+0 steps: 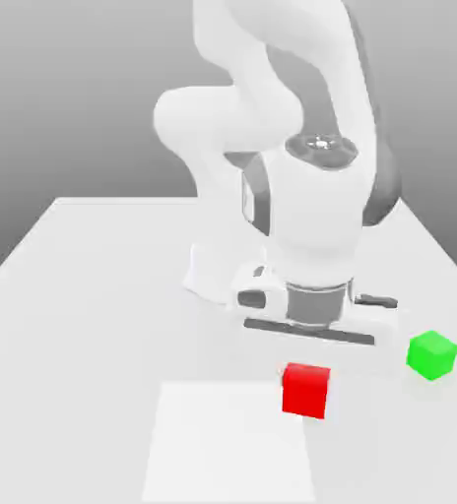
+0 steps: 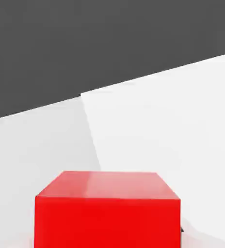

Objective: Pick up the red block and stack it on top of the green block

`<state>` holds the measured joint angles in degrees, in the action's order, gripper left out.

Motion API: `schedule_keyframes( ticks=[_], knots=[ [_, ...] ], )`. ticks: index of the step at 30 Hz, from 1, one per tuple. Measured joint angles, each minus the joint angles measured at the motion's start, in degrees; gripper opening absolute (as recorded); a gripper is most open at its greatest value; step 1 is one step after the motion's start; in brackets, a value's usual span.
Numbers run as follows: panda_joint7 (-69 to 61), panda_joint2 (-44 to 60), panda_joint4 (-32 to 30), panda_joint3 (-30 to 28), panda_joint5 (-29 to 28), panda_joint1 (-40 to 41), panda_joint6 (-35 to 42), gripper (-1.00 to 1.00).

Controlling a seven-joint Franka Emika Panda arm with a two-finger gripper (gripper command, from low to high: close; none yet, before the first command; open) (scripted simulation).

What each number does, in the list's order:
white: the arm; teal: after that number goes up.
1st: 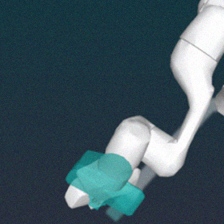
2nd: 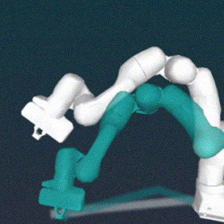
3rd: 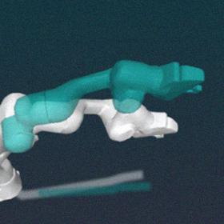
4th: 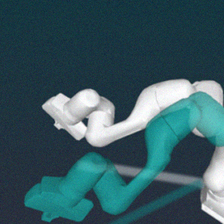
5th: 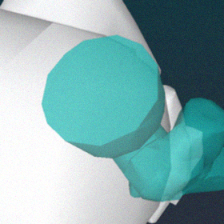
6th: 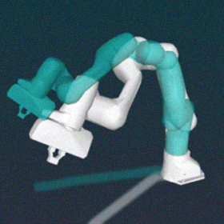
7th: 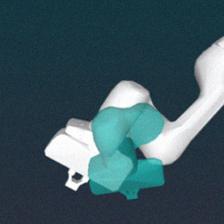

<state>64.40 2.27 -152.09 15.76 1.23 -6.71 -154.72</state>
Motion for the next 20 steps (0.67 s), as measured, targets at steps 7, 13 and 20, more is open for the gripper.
schedule_keyframes(
  ticks=[7, 13, 20],
  knots=[
    [-16.75, -4.26, -2.06, 7.19, 1.94, -15.71, 2.12, -1.0],
    [-19.59, -0.82, -2.6, 8.1, -3.18, -21.14, -1.44, -1.0],
    [-13.26, 7.09, -2.23, 4.0, -12.16, -23.36, -8.17, 1.0]
  ],
)
